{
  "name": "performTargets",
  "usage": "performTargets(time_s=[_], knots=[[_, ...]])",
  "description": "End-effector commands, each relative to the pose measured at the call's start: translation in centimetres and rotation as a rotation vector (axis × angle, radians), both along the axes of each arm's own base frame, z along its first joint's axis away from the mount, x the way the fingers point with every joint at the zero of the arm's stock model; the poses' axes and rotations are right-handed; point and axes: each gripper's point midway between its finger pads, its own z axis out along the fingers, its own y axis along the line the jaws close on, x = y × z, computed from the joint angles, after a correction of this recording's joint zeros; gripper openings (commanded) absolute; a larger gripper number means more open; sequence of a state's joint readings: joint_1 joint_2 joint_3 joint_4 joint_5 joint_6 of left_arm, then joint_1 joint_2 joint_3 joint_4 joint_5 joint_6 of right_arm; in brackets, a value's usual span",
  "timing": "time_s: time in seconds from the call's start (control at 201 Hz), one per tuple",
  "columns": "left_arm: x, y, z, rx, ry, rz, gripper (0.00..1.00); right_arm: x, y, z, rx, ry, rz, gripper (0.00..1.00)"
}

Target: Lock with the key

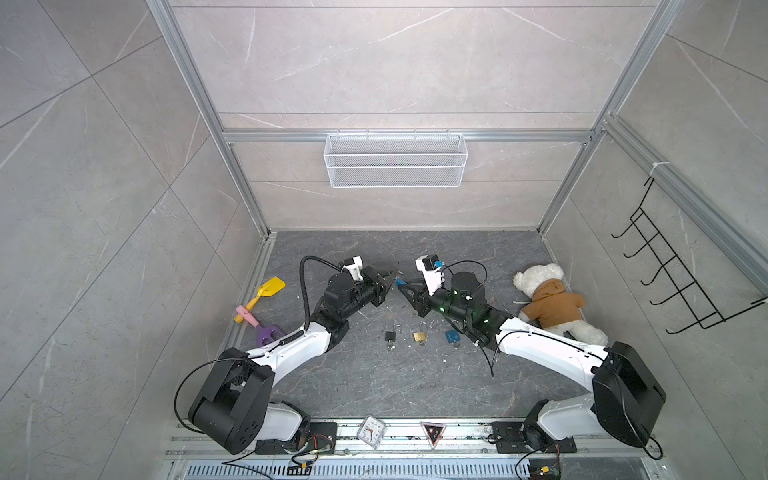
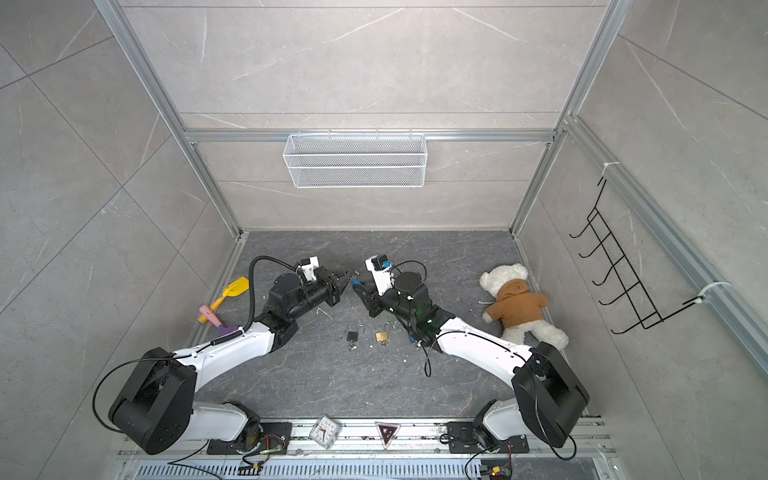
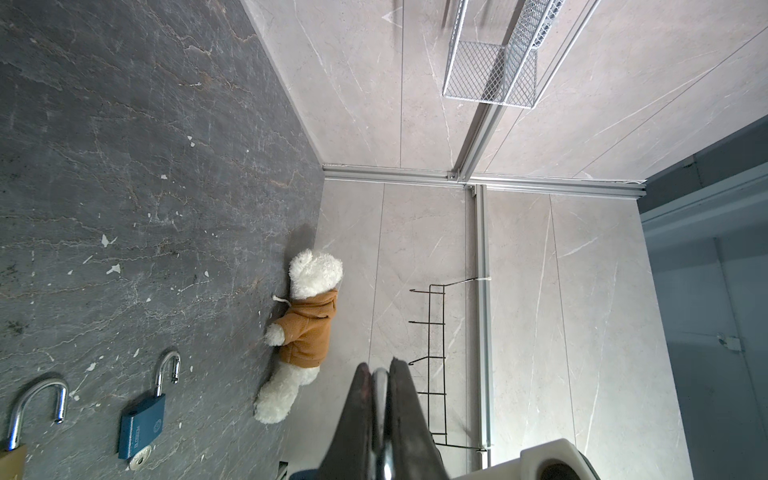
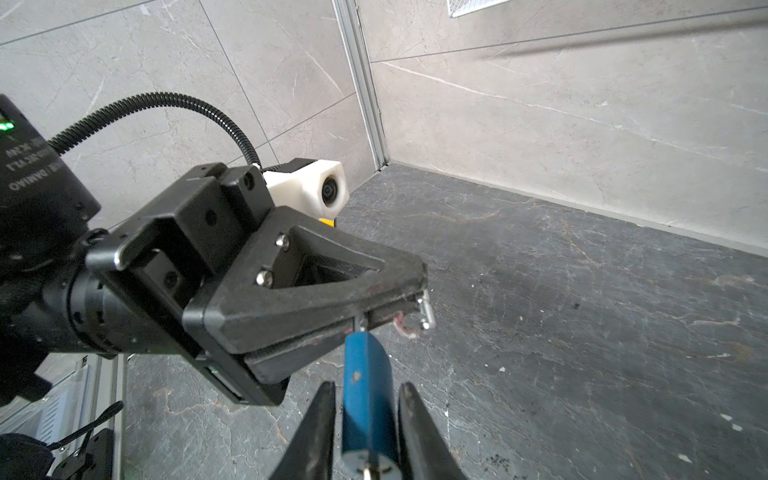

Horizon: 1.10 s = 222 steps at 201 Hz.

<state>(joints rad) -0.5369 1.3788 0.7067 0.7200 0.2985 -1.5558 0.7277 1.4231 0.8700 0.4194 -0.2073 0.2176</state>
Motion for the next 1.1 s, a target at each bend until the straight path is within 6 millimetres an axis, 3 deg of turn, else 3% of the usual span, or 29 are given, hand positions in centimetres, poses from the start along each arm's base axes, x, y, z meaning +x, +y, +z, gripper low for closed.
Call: performTargets(time_s=[0.0,0.209,0.483,0.687,0.766,0.831,0.911,1.0,1.1], knots=[[0.0,-0.3,4.7,-0.076,-0.124,-0.016,0.0,-0.1,0.1,0.0,0.012,0.017,0.011,0.29],[0.0,-0.5,4.7,-0.075,-0.125,-0.021,0.0,-0.2,0.0,-0.5,0.009,0.027,0.008,0.26],[0.0,-0.7,4.6,-0.07,-0.13,-0.032,0.0,-0.1,-0.2,-0.7,0.006,0.043,-0.004,0.0],[-0.1,-1.1,4.6,-0.016,-0.172,-0.069,0.0,0.4,-0.7,-0.8,0.072,0.124,-0.005,0.0],[0.0,-0.7,4.7,0.031,-0.222,-0.089,0.55,0.5,-1.4,-0.1,0.132,0.197,0.039,0.0],[0.3,-0.1,4.7,0.091,-0.254,-0.111,0.76,0.3,-1.9,0.4,0.151,0.265,0.083,0.0],[0.7,1.0,4.8,0.164,-0.317,-0.125,0.85,-0.4,-2.6,0.6,0.152,0.348,0.133,0.0],[0.9,1.9,5.6,0.24,-0.445,-0.157,0.86,-1.6,-3.2,0.9,0.16,0.463,0.211,0.0],[-0.3,1.1,6.9,0.295,-0.628,-0.272,0.86,-3.4,-3.8,1.6,0.185,0.58,0.306,0.0]])
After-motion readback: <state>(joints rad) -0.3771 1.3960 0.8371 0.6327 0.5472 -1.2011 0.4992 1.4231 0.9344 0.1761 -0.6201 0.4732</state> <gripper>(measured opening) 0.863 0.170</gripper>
